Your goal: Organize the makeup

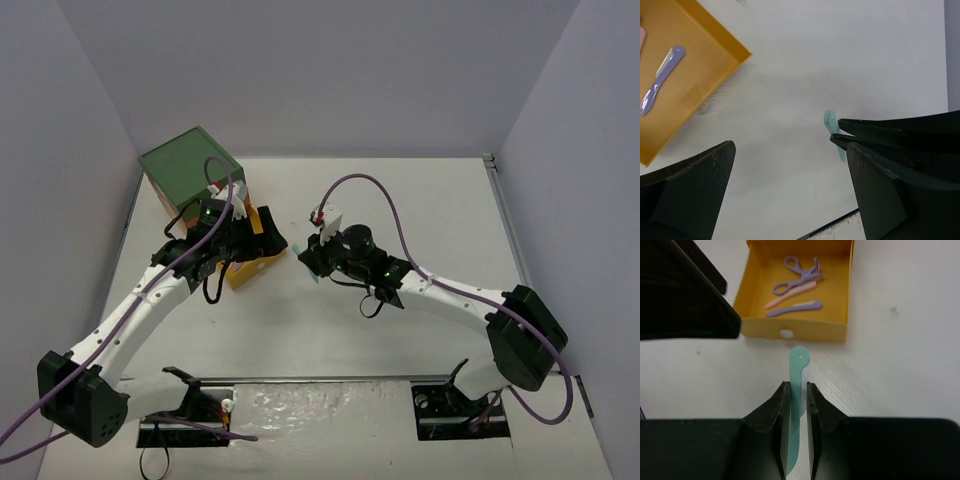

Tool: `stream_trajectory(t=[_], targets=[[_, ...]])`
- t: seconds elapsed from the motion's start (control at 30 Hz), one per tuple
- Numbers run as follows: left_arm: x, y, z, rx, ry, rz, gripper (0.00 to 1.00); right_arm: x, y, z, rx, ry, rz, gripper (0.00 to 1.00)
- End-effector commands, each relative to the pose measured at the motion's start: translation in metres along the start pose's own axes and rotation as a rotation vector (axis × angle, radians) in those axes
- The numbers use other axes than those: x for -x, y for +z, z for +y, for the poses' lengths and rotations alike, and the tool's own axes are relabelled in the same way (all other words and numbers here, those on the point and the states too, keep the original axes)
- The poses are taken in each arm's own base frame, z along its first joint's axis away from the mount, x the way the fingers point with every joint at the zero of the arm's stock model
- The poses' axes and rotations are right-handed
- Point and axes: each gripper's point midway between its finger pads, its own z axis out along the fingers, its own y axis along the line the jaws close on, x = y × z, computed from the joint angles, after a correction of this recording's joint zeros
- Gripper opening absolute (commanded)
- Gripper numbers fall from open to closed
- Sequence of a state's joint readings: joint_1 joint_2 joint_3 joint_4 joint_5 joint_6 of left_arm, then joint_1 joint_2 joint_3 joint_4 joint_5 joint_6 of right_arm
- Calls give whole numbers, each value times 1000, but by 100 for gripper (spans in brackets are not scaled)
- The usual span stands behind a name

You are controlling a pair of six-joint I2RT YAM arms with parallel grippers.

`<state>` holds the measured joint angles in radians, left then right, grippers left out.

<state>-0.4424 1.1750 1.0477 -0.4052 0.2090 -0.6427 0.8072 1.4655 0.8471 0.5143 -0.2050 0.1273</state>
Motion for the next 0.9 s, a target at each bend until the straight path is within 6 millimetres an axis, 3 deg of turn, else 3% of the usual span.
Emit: stream_trajectory(t=[0.0, 0.27, 0.4, 0.53, 0.67, 0.8, 0.87], targets=[[32, -10, -49, -149, -2, -99, 89, 62, -12, 29, 96, 11, -245, 0], [29, -2, -68, -187, 15, -94, 81, 81, -24, 43, 137, 15, -317, 0], [29, 5, -66, -179, -9, -111, 70, 82, -27, 45, 147, 24, -332, 0], [28, 6, -68, -187, -26, -116, 50, 85, -30, 45, 147, 39, -351, 0], [22, 8, -74, -197, -24, -107, 40, 88, -32, 42, 132, 46, -369, 0], [19, 13, -77, -205, -20, -97, 14, 89, -32, 42, 126, 52, -374, 0], [19, 13, -78, -208, -15, -96, 8, 90, -32, 41, 123, 56, -377, 0]])
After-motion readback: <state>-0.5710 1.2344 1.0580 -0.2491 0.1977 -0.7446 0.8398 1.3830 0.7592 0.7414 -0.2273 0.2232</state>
